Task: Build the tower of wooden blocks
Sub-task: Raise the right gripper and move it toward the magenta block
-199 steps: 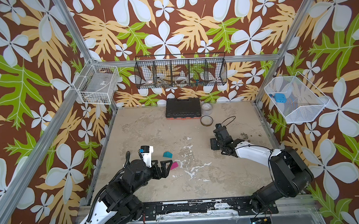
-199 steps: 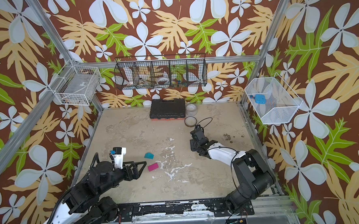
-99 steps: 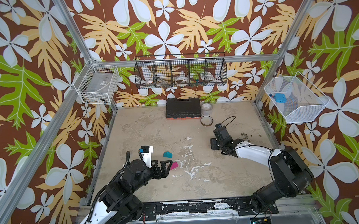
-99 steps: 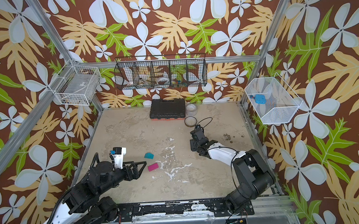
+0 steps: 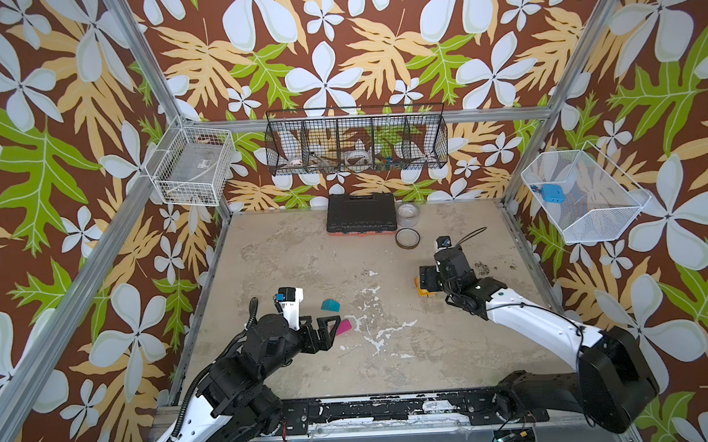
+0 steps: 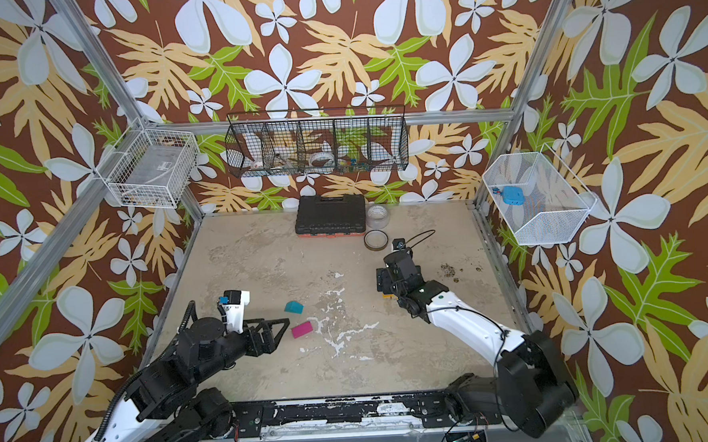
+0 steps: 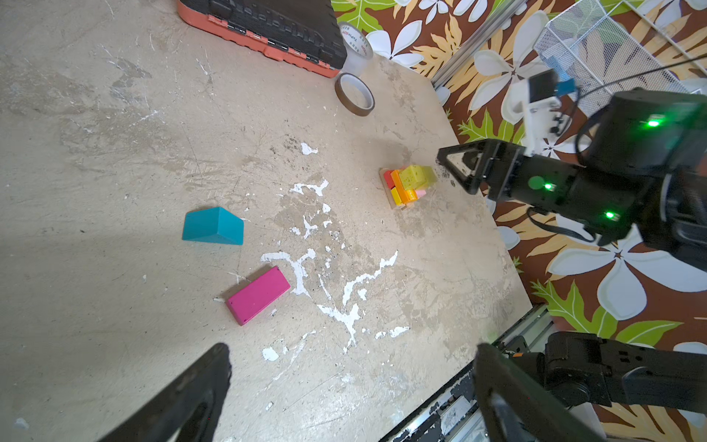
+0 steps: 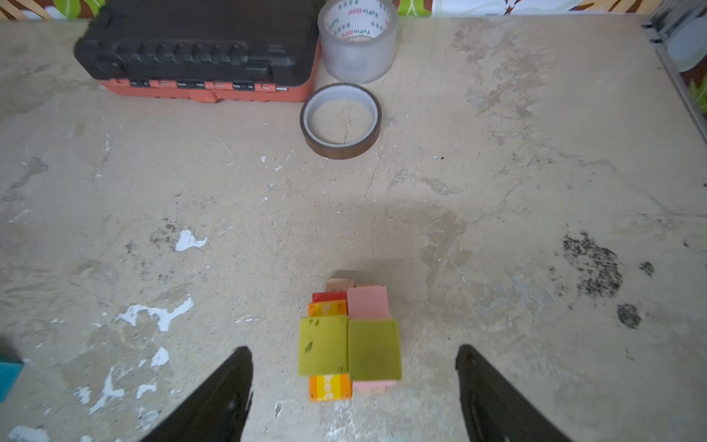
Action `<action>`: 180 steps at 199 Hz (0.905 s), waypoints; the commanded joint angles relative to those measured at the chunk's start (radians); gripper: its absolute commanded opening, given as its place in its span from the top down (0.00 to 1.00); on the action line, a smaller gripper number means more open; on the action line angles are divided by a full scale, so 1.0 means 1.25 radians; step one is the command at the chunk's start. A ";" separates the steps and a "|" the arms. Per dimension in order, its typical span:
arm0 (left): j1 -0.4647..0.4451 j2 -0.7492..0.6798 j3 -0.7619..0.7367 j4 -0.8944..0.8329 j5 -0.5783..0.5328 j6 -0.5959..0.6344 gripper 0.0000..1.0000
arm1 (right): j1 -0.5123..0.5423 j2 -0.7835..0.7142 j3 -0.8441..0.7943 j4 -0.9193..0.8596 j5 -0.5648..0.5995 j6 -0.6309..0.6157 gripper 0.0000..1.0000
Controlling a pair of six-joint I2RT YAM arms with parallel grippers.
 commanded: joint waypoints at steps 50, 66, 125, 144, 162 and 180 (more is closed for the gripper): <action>0.038 0.036 -0.003 0.036 0.028 0.008 0.00 | 0.279 -0.218 -0.166 0.249 -0.038 0.006 0.11; 0.071 0.045 -0.005 0.043 0.042 0.011 0.00 | 0.322 -0.203 -0.207 0.332 -0.049 0.005 0.10; 0.140 0.076 -0.010 0.053 0.056 0.013 0.00 | 0.396 -0.053 -0.218 0.445 -0.030 0.003 0.10; 0.142 0.072 -0.011 0.052 0.064 0.014 0.00 | 0.413 -0.001 -0.207 0.458 -0.016 -0.005 0.06; 0.143 0.046 -0.011 0.053 0.057 0.013 0.00 | 0.430 0.046 -0.187 0.449 0.016 0.002 0.04; 0.142 0.016 -0.011 0.042 0.027 0.005 0.00 | 0.441 0.100 -0.164 0.441 0.027 0.009 0.03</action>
